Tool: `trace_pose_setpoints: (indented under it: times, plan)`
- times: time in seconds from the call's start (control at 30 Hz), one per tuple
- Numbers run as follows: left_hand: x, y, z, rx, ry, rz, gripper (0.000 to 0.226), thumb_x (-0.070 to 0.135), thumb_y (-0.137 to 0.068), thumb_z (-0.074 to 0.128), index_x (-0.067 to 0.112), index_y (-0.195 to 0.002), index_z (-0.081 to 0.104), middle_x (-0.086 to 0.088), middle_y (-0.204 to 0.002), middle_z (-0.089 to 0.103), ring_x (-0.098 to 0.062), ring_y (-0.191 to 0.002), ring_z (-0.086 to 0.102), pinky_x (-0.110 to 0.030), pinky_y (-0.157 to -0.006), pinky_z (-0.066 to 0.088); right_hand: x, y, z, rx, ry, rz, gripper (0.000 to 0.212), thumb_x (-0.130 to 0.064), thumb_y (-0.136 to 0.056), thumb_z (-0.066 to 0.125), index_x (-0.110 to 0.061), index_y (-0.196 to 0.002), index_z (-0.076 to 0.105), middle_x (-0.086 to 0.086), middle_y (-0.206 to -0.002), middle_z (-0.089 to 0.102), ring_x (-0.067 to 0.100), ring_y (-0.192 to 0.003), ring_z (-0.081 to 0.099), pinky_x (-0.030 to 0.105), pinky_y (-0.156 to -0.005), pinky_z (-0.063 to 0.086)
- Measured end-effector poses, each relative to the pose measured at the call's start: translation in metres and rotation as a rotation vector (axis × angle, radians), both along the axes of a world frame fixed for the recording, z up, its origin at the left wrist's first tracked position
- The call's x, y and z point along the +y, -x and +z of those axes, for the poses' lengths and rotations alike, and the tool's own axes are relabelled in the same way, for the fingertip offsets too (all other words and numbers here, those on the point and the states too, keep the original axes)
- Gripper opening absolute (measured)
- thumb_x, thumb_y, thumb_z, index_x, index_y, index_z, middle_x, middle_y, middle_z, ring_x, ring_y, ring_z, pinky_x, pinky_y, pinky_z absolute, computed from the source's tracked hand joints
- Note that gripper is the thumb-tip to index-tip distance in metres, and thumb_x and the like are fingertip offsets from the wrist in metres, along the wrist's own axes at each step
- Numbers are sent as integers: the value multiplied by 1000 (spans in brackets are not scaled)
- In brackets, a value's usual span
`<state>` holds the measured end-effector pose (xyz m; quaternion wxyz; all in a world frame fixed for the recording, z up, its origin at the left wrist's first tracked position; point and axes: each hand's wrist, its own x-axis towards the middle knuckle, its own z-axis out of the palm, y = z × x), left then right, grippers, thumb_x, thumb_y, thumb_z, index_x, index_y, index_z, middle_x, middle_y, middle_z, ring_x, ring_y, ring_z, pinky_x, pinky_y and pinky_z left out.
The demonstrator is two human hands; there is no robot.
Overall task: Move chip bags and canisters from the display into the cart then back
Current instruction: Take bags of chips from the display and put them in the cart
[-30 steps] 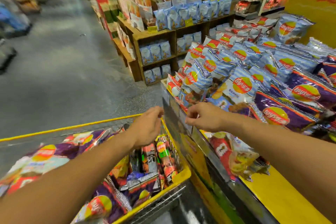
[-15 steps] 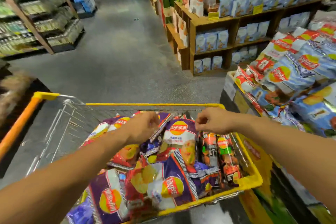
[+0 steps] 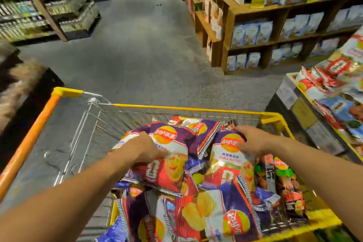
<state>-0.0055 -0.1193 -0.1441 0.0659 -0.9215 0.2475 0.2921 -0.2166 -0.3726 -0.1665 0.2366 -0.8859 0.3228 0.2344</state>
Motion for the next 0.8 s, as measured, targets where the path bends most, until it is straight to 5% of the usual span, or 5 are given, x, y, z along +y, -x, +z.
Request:
trace_pose_setpoints:
  times: [0.07,0.27,0.4,0.6,0.8]
  plan:
    - [-1,-8,-1,-13,27,22,135,105,-23,49,15,-122,64,-5,-124,67,-25,-113,62,-35,-95,51,0,-1,0,58,-6,-38,89,-45,-87,71,-14,-154,22,10,-152,43,28,-134,47,34,-108,40]
    - [-19,-1,4,370,424,253,56,67,-76,68,22,-109,63,7,-107,69,-11,-95,66,-32,-94,49,-6,-4,15,131,-16,-121,92,-68,-57,82,-12,-126,57,4,-123,63,24,-109,61,30,-89,50]
    - [-24,1,-1,502,408,292,122,67,-38,91,16,-134,34,-4,-121,65,-21,-101,69,-38,-86,57,-10,-1,29,80,-147,-111,69,-55,-57,89,-18,-112,69,-2,-107,71,18,-99,68,34,-89,56]
    - [-21,8,16,714,592,356,100,45,-19,99,7,-106,70,-12,-94,77,-26,-78,75,-37,-70,60,-14,13,53,-57,-249,-48,40,-30,-75,86,-27,-106,61,-1,-100,68,18,-92,65,33,-85,56]
    - [-32,15,57,496,797,322,84,28,-43,96,14,-114,55,-9,-90,73,-19,-73,73,-32,-65,59,-27,38,102,-319,-247,-98,39,-12,-78,83,-20,-112,65,-4,-71,58,11,-66,56,16,-60,48]
